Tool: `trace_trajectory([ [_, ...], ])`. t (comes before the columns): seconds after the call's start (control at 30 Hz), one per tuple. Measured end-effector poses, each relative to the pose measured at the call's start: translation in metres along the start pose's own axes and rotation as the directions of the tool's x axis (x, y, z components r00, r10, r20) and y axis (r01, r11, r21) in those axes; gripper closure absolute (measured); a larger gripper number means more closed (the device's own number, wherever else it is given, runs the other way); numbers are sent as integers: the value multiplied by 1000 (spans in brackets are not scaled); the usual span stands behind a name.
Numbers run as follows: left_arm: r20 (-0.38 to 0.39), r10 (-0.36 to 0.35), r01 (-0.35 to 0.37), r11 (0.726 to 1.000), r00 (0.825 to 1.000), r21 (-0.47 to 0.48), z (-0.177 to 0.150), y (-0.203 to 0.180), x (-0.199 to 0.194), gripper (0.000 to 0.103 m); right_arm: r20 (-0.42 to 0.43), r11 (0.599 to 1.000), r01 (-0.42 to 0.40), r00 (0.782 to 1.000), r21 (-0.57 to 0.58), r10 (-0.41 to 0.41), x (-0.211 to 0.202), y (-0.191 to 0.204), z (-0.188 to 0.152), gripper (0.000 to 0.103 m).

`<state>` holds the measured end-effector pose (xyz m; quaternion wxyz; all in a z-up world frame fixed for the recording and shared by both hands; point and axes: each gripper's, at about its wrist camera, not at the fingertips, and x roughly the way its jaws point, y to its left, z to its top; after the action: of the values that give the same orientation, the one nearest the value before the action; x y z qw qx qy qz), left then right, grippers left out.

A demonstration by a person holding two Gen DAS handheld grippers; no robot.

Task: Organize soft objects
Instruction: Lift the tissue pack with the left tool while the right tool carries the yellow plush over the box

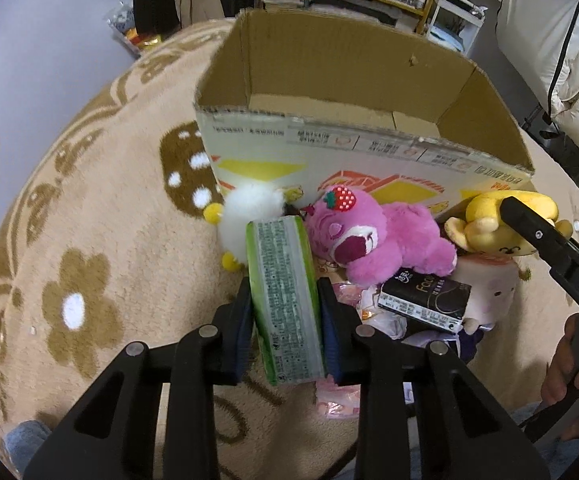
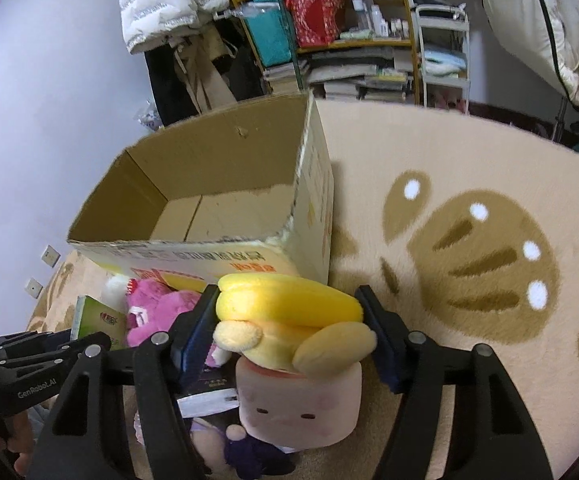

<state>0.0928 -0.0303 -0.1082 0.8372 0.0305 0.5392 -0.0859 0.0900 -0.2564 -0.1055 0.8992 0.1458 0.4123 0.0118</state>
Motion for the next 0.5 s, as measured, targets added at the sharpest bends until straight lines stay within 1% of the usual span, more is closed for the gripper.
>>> trace_trajectory([
  [0.13, 61, 21, -22, 1000, 998, 8, -1, -5, -22, 75, 54, 1000, 2, 999, -11, -1, -17, 5, 1, 32],
  [0.23, 121, 41, -44, 999, 992, 20, -1, -6, -41, 75, 102, 1000, 7, 995, -22, -4, -31, 9, 2, 32],
  [0.37, 201, 61, -73, 996, 978, 54, 0, -9, -64, 75, 172, 1000, 7, 985, -30, -1, -52, 17, 4, 32],
  [0.43, 243, 67, -86, 994, 968, 66, 1, -9, -75, 75, 206, 999, 11, 978, -45, -2, -64, 23, 6, 32],
  [0.5, 290, 79, -104, 992, 954, 72, 0, -11, -90, 75, 238, 998, 16, 971, -56, -2, -73, 28, 9, 32],
])
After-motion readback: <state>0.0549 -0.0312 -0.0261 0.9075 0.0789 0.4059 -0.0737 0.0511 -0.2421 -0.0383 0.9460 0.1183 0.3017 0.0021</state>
